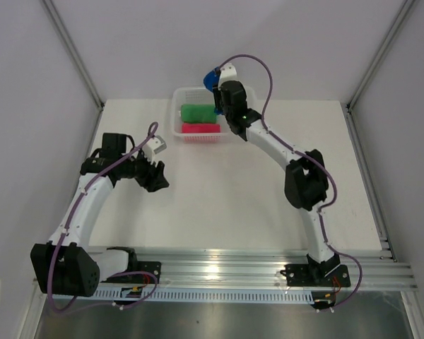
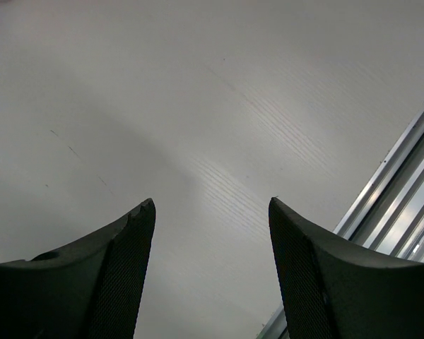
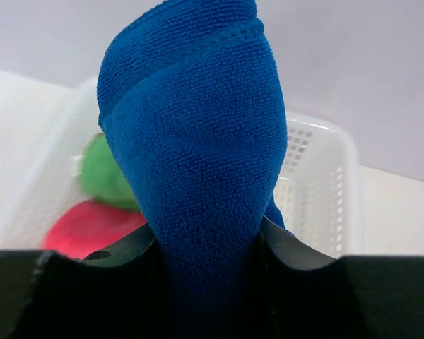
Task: Roll the towels
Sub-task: Place the rolled towel into the container
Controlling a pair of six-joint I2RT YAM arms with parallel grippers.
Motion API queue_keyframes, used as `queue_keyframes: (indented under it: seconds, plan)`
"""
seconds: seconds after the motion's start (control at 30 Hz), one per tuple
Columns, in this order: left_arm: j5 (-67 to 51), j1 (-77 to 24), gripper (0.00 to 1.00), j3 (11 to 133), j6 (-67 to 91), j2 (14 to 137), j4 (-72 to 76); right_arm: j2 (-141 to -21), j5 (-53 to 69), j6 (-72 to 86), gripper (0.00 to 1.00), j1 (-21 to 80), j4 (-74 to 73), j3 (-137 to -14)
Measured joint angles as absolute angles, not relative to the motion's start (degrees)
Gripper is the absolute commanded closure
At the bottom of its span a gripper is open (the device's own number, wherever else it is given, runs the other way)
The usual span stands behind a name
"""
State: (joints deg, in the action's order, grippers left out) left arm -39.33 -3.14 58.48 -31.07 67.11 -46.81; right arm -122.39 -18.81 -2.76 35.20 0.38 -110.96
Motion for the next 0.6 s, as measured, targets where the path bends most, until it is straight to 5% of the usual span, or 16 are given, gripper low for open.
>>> queue_keyframes:
  seconds: [0.23,0.6]
  plan:
    - [-38.28,-2.44,0.33,56.62,-30.48,66.76,-46.22,-141.67,-25.23,-2.5,0.92,31.27,-5.85,-127.31]
    - [-37.65,-0.95,0.32,55.94,-30.39,68.12,-45.5,-149.67,-26.59,3.07,0.9,29.69,-12.62,-129.19]
